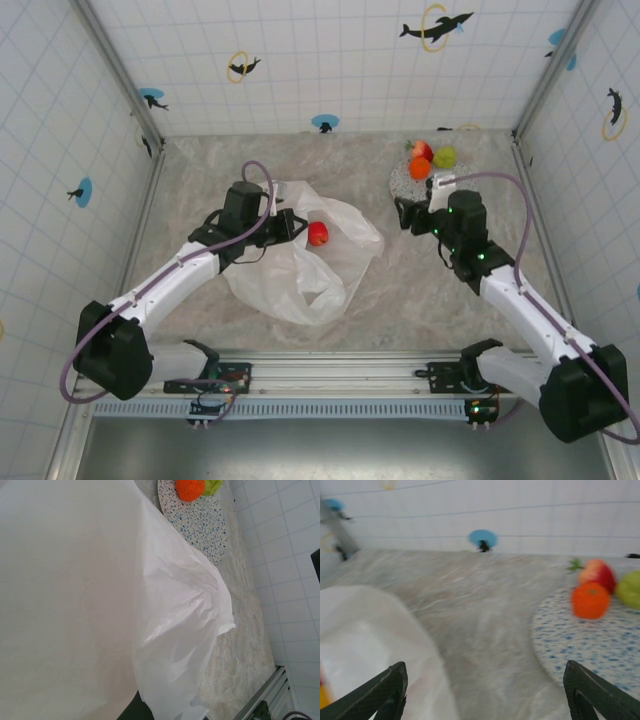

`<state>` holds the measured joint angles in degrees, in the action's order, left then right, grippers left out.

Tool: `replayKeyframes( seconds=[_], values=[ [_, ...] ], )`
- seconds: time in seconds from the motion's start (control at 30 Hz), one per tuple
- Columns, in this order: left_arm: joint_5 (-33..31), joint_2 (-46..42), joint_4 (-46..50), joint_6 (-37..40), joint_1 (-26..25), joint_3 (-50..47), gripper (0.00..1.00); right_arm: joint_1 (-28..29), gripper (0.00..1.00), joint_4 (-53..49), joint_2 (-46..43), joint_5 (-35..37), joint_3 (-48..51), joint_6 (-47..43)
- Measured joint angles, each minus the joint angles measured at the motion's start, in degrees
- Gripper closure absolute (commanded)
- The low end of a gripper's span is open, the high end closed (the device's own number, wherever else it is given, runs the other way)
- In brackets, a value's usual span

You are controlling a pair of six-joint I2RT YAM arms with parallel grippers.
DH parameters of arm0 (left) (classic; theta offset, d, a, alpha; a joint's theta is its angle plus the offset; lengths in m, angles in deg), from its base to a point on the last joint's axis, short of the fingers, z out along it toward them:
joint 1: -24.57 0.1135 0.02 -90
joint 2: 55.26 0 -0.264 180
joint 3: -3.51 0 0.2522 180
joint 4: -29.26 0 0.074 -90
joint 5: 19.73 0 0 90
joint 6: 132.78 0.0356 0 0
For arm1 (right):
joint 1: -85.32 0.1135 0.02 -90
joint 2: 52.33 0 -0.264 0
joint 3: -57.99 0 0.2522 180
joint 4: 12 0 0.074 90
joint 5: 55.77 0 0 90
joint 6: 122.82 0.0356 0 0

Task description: Place the fruits into the plastic bag

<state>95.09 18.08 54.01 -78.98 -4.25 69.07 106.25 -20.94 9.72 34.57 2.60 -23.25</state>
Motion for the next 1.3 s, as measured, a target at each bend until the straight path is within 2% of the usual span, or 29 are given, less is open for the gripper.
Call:
replayKeyframes(
  seconds=[0.17,0.3,0.47,0.83,1.3],
  values=[
    [-0.02,0.28,-0.46,-0.26,0.00,0.00,1.00,-2.27,0.13,0.98,9.68,7.17,-4.28,0.28],
    [0.00,0.28,-0.72,-0.46,0.00,0.00,1.00,-3.76,0.12,1.53,19.04,10.08,-8.35,0.35],
    [-0.02,0.28,-0.83,-0.92,0.00,0.00,1.00,-6.71,0.07,1.99,31.10,11.58,-16.35,0.68],
    [0.02,0.28,-1.07,-1.44,0.00,0.00,1.00,-9.84,0.06,1.60,52.11,11.78,-32.59,1.11],
    [1.33,2.12,-1.64,-1.55,0.00,0.00,1.00,-10.43,0.09,-2.45,65.33,12.07,-44.89,-0.33]
  ],
)
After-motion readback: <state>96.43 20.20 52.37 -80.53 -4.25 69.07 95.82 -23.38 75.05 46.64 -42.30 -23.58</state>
